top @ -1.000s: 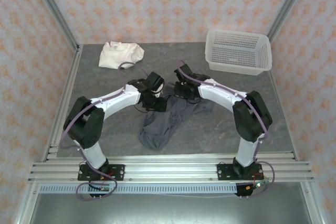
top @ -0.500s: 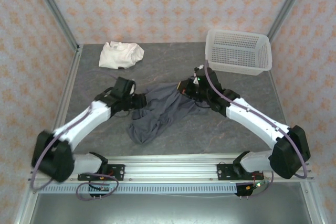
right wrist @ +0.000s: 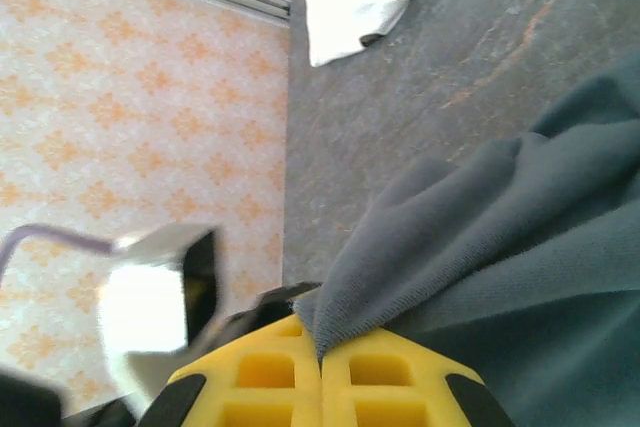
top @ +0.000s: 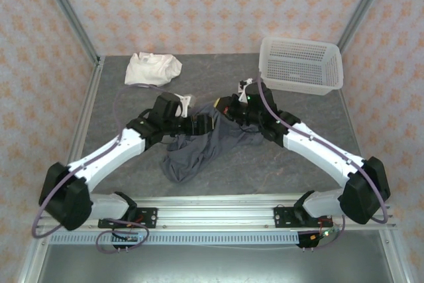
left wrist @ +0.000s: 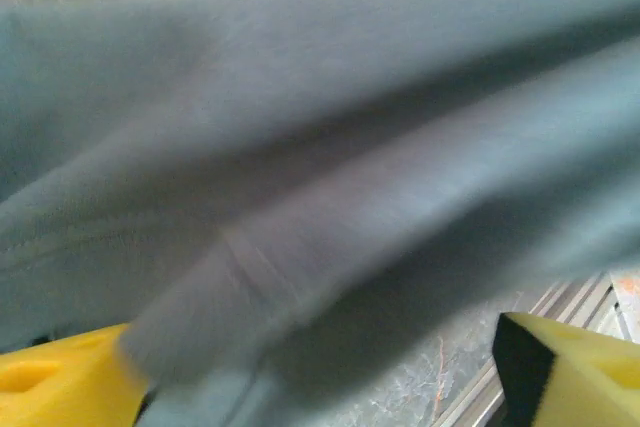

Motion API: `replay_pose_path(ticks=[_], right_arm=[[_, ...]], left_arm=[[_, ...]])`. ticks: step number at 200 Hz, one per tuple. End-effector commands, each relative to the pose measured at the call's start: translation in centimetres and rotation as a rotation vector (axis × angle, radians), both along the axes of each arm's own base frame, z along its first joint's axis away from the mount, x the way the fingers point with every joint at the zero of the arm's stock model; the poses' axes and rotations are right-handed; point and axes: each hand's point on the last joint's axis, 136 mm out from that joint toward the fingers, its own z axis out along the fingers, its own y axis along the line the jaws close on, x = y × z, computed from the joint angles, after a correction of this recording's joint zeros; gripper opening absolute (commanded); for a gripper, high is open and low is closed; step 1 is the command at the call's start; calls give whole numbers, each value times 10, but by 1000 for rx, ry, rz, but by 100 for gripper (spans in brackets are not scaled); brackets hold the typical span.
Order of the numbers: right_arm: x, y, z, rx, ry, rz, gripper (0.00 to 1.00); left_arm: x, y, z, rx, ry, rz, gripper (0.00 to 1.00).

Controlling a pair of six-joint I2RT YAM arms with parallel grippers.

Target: Fold the inside-out t-shirt

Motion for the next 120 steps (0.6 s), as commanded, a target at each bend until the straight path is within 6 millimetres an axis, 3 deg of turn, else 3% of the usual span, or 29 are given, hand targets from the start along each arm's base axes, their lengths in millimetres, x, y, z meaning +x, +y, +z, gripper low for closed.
replay_pose_path(ticks=[1, 18, 29, 37, 47, 50, 66, 77, 91, 102, 120], right_arm=[[3, 10, 30, 83, -32, -6, 0], [0, 19, 29, 78, -17, 3, 0], [-2, 26, 24, 68, 6, 13, 0], [-2, 27, 17, 55, 31, 8, 0], [3, 16, 6, -8, 52, -34, 3], [4, 9, -1, -44, 68, -62, 4], [15, -46, -34, -210, 158, -264, 10], [23, -61, -46, -172, 160, -279, 25], [17, -60, -48, -161, 88, -185, 39], [-1, -58, -56, -241, 26, -125, 50], [-38, -34, -56, -318, -190, 30, 61]], left_arm=[[8, -29, 38, -99, -126, -121, 99], [12, -22, 27, -8, -150, -105, 99], [18, -11, 18, 47, -136, -69, 86], [20, -5, 15, 79, -126, -56, 62], [20, 3, 13, 95, -112, -39, 10], [20, 5, 15, 92, -113, -36, 0], [16, 15, 23, 29, -95, -17, 0], [12, 19, 26, -27, -46, -14, 0], [5, 19, 28, -68, 32, -19, 0], [0, 19, 31, -75, 68, -31, 0], [-7, 16, 42, -91, 75, -61, 0]])
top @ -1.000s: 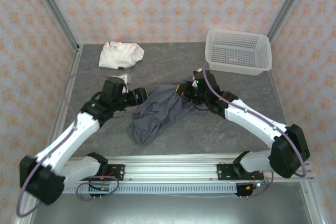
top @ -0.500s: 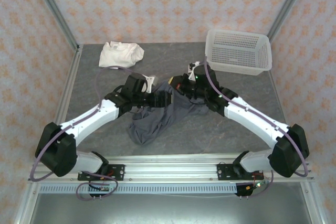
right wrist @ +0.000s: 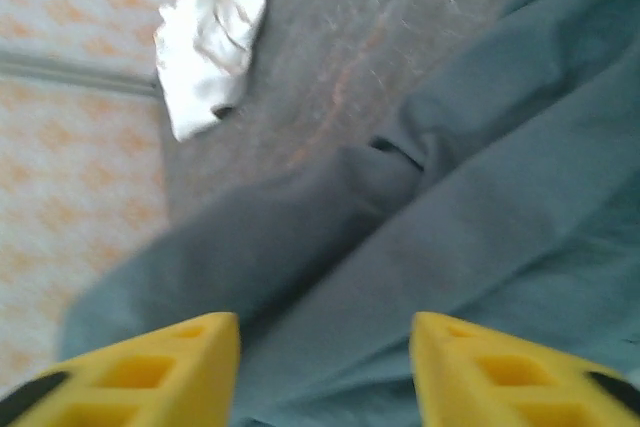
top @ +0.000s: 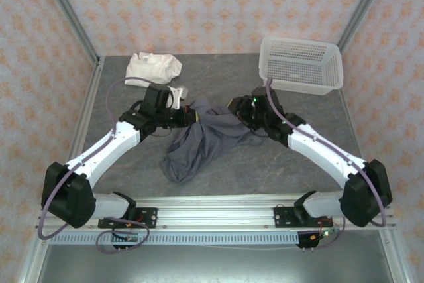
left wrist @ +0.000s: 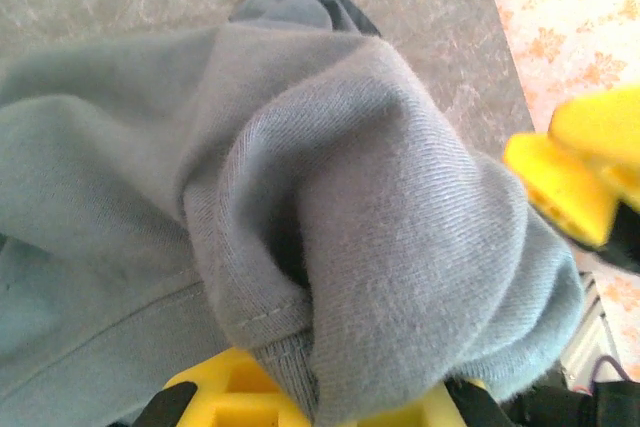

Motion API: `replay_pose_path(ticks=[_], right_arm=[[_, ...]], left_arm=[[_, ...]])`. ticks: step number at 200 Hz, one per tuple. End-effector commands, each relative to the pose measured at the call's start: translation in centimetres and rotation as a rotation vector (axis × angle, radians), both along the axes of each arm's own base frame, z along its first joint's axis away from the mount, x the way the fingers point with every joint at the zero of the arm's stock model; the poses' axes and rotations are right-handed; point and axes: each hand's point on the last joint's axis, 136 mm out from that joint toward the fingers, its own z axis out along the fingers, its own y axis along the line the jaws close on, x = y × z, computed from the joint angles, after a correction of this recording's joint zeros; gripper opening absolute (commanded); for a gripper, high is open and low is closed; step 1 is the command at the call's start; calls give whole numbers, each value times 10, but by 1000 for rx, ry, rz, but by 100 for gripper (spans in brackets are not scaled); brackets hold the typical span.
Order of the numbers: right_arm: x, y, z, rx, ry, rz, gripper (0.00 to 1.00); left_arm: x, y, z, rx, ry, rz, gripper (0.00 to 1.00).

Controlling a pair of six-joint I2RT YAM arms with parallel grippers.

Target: Fold the inside-out t-shirt

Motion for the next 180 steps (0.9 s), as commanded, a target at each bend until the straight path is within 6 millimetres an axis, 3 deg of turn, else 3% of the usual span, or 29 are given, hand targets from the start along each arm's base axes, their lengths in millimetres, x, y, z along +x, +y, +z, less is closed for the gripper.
replay_pose_path(ticks=[1, 23, 41, 70, 90, 106, 115, 125, 141, 156, 169, 180], right_arm=[[-45, 27, 8, -131, -254, 240, 61], [-58, 47, -3, -183, -347, 337, 63], [-41, 57, -21, -229, -365, 321, 62], [-11, 89, -20, -226, -489, 328, 62], [-4, 118, -19, -175, -514, 395, 59], [-4, 128, -19, -135, -515, 419, 47], [-7, 129, -15, -108, -512, 424, 25], [-15, 129, -3, -59, -515, 437, 0], [-35, 124, 35, 77, -550, 450, 0], [-61, 110, 83, 227, -627, 466, 0], [-75, 96, 111, 295, -679, 454, 0], [-82, 82, 129, 311, -715, 423, 0]], left_arm=[[-21, -10, 24, -68, 53, -73, 0], [-25, -11, 38, -74, 53, -97, 0], [-26, -12, 45, -70, 58, -110, 0], [-25, -14, 57, -85, 56, -112, 0], [-24, -11, 57, -68, 52, -98, 0], [-23, -3, 55, -37, 55, -83, 0], [-21, 4, 53, -13, 55, -65, 0], [-17, 21, 47, 40, 66, -18, 0], [-8, 71, 23, 220, 121, 122, 2], [1, 111, 3, 354, 130, 221, 15], [10, 124, -9, 353, 126, 260, 25], [17, 123, -15, 309, 137, 265, 32]])
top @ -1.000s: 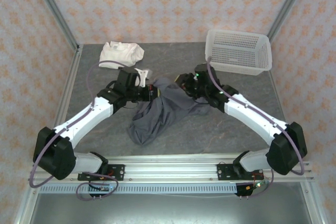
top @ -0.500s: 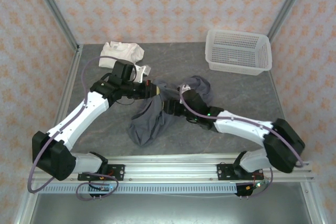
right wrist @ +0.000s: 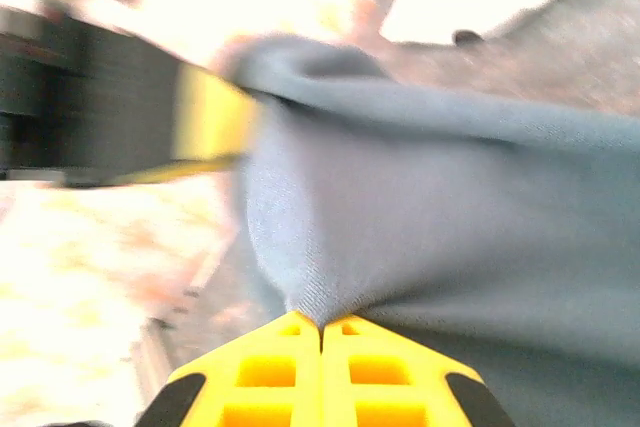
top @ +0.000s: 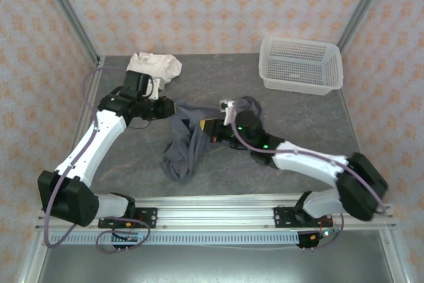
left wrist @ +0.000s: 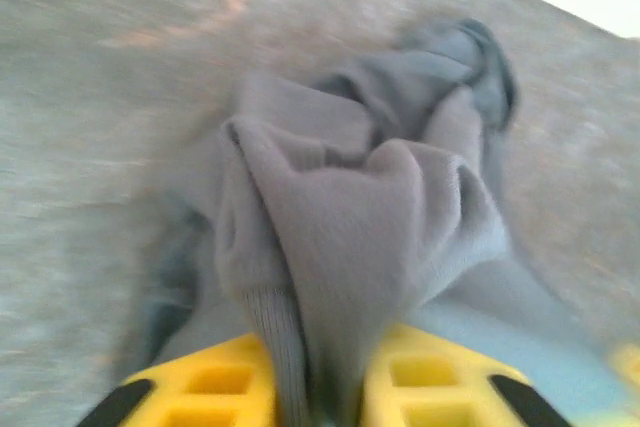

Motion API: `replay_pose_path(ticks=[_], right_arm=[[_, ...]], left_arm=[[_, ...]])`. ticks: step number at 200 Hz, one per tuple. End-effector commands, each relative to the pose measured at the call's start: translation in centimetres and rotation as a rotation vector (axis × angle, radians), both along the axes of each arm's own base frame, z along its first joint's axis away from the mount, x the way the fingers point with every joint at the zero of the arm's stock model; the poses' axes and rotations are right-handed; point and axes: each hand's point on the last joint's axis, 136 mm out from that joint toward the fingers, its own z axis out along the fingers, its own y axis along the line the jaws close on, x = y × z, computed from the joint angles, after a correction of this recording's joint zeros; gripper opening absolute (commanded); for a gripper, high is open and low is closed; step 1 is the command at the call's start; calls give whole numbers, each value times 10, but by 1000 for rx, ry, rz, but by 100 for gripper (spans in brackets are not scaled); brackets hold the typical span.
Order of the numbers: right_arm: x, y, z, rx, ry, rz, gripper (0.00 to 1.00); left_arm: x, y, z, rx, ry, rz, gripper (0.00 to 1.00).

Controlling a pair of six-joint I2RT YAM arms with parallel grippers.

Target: Fold the inside-out t-shirt

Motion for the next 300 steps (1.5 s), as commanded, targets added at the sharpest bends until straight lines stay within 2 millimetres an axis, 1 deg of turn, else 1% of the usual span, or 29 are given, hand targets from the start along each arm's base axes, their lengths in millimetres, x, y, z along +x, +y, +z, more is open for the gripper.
replay_pose_path(ticks=[1, 12, 21, 28, 39, 46, 55, 62, 68, 80, 89, 104, 130, 151, 165, 176, 180, 184, 202, 207, 214, 231, 237, 246, 255, 270, 283, 293, 300], right_arm=[[-25, -19, 86, 237, -129, 36, 0], [-26, -31, 97, 261, -149, -1, 0], [-25, -39, 104, 281, -160, -25, 0], [-24, -43, 107, 287, -167, -36, 0], [-21, -46, 105, 284, -165, -46, 0], [-18, -47, 102, 276, -160, -49, 0], [-16, -49, 96, 263, -148, -48, 0], [-15, -49, 93, 259, -140, -42, 0], [-14, -50, 92, 256, -139, -36, 0], [-14, -50, 91, 244, -133, -26, 0], [-14, -50, 91, 235, -131, -23, 0], [-14, -49, 96, 227, -132, -15, 0], [-13, -47, 103, 220, -130, -8, 0], [-13, -44, 104, 224, -115, 2, 0], [-13, -41, 104, 225, -104, 11, 0], [-12, -41, 105, 225, -96, 13, 0], [-12, -41, 104, 224, -92, 10, 0], [-11, -41, 104, 223, -91, 7, 0], [-10, -43, 100, 206, -84, -10, 0], [-9, -45, 98, 196, -81, -16, 0], [-8, -47, 94, 186, -78, -26, 0], [-3, -55, 85, 175, -61, -57, 0], [0, -60, 82, 175, -56, -75, 0], [8, -68, 73, 157, -40, -124, 0], [18, -81, 58, 102, -19, -202, 0], [37, -114, 12, -75, 33, -385, 0], [46, -142, -36, -266, 36, -508, 0], [48, -149, -68, -370, 37, -518, 0], [47, -146, -80, -397, 54, -494, 0]], left_arm=[[4, 27, -31, 95, 47, 51, 32], [8, 25, -37, 69, 60, 58, 39], [9, 19, -39, 28, 69, 49, 49], [8, 14, -35, -9, 61, 39, 56], [4, 2, -18, -92, -2, 7, 64], [-2, -7, -1, -154, -63, -35, 67], [-15, -21, 23, -226, -143, -109, 68], [-28, -28, 37, -229, -203, -169, 70], [-40, -31, 42, -179, -244, -216, 72], [-61, -31, 37, -27, -286, -303, 73], [-74, -35, 30, 42, -316, -381, 73], [-84, -45, 17, 90, -343, -449, 74], [-78, -61, 2, 75, -336, -471, 74], [-73, -86, -8, -4, -301, -552, 73], [-62, -97, -14, -39, -264, -565, 72], [-55, -105, -11, -65, -264, -576, 71], [-52, -106, -10, -67, -270, -568, 68], [-48, -107, -8, -67, -276, -558, 60], [-40, -107, 2, -68, -311, -529, 17], [-40, -106, 5, -66, -320, -522, 9], [-41, -104, 9, -65, -332, -514, 4], [-51, -102, 18, -69, -334, -527, 3], [-55, -101, 20, -73, -333, -540, 0], [-62, -101, 25, -82, -329, -556, 0], [-70, -100, 32, -98, -327, -568, 0], [-81, -103, 47, -149, -336, -590, 0], [-90, -107, 62, -204, -348, -606, 0], [-93, -108, 70, -229, -360, -605, 0], [-93, -107, 73, -233, -371, -598, 0]])
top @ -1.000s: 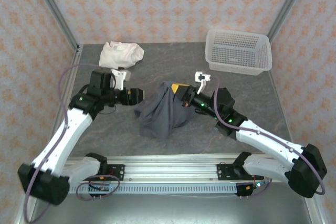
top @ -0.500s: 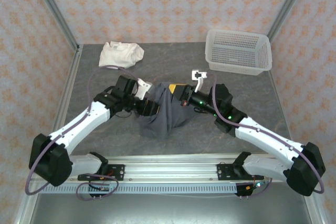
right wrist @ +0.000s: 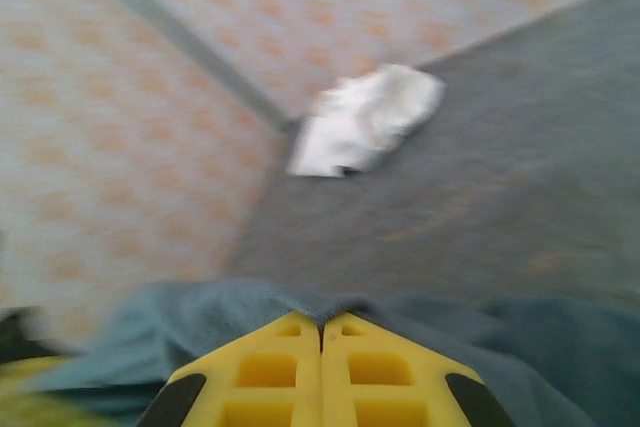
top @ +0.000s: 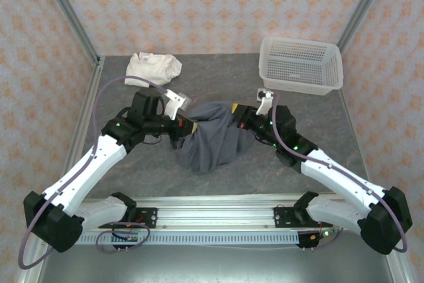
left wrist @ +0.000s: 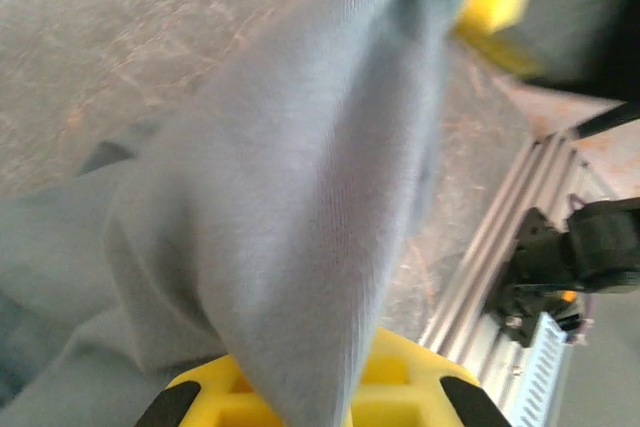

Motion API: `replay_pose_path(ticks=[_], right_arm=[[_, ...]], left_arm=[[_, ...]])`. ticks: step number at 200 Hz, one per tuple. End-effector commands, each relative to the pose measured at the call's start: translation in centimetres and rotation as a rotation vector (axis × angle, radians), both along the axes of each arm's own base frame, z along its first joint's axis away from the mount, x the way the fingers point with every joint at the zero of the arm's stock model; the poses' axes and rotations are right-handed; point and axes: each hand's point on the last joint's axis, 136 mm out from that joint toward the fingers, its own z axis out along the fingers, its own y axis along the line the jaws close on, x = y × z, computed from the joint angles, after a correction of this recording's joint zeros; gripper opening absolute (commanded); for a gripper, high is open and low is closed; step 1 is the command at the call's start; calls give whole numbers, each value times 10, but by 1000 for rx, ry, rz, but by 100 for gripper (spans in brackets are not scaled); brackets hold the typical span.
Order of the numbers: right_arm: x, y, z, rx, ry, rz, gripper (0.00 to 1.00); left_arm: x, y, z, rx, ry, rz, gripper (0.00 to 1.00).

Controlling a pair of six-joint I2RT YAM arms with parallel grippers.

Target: Fold the inside-out t-shirt

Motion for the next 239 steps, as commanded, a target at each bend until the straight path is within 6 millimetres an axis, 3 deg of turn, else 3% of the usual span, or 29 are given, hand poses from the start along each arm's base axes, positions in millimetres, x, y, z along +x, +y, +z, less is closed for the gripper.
replay_pose_path(ticks=[1, 10, 23, 41, 57, 65, 72, 96, 108, 127, 138, 178, 207, 219, 239], right_arm=[[7, -36, -89, -315, 108, -127, 0], [2, -23, -90, -281, 139, -62, 10], [-2, -8, -73, -174, 177, -17, 25], [-10, -16, -48, -14, 248, -120, 34], [-27, -15, -43, 148, 323, -196, 42], [-38, -10, -44, 243, 386, -223, 61], [-46, 0, -45, 320, 440, -221, 70], [-60, 47, -43, 511, 592, -142, 75], [-57, 65, -37, 573, 627, -114, 85], [-48, 81, -28, 650, 629, -89, 88], [-41, 87, -35, 673, 633, -105, 91], [-32, 120, -28, 721, 661, -32, 94], [-32, 121, -40, 728, 686, -49, 91], [-33, 119, -45, 721, 690, -59, 78], [-33, 112, -51, 707, 685, -87, 33]], left_arm=[[-16, -6, 30, -86, -2, -44, 0], [-16, -5, 30, -82, -8, -38, 0], [-14, -3, 24, -58, -3, -27, 0], [-8, -3, 11, -47, 26, -7, 0], [-4, -6, 3, -51, 54, -4, 0], [-4, -7, 0, -49, 63, -6, 0], [-4, -7, -4, -44, 71, -7, 0], [-6, -7, -9, -32, 82, -18, 0], [-8, -6, -12, -22, 88, -25, 0], [-10, -5, -13, -17, 91, -26, 0], [-11, -6, -14, -22, 92, -29, 0], [-13, -4, -18, -10, 101, -32, 0], [-11, -4, -18, -11, 97, -27, 0], [-11, -4, -17, -10, 93, -22, 0], [-7, 1, -18, 9, 91, 17, 0]])
